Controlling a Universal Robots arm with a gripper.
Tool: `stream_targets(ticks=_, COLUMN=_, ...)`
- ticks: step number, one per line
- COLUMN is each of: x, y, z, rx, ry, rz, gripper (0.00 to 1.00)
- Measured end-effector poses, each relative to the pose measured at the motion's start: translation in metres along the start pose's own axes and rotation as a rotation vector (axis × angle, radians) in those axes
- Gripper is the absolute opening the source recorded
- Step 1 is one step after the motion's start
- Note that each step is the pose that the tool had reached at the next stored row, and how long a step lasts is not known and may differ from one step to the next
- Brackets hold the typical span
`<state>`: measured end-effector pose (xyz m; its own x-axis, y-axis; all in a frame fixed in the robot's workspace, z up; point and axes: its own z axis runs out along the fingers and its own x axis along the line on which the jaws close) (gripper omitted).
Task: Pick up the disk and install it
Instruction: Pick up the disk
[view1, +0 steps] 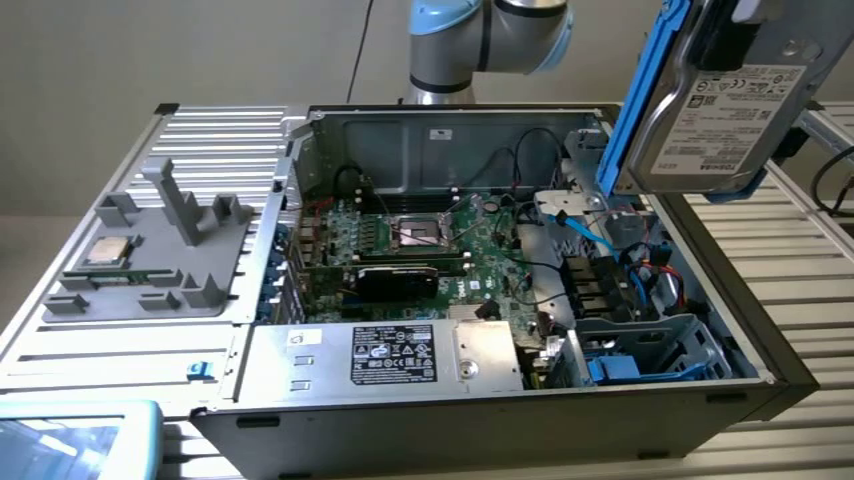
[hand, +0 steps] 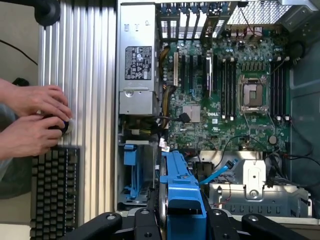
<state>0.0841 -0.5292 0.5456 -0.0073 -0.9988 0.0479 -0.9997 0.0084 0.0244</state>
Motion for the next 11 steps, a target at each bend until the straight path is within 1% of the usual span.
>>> stream_targets(ticks=4, x=0.002, y=-0.0044, z=0.0003, rx=-0.0002, ry=0.0003, rz=0.003, gripper=0.37)
stream_targets(ticks=11, x=0.011, y=-0.0051, z=0.0011, rx=-0.0008, ry=-0.0003, rz=0.016, gripper=0.37)
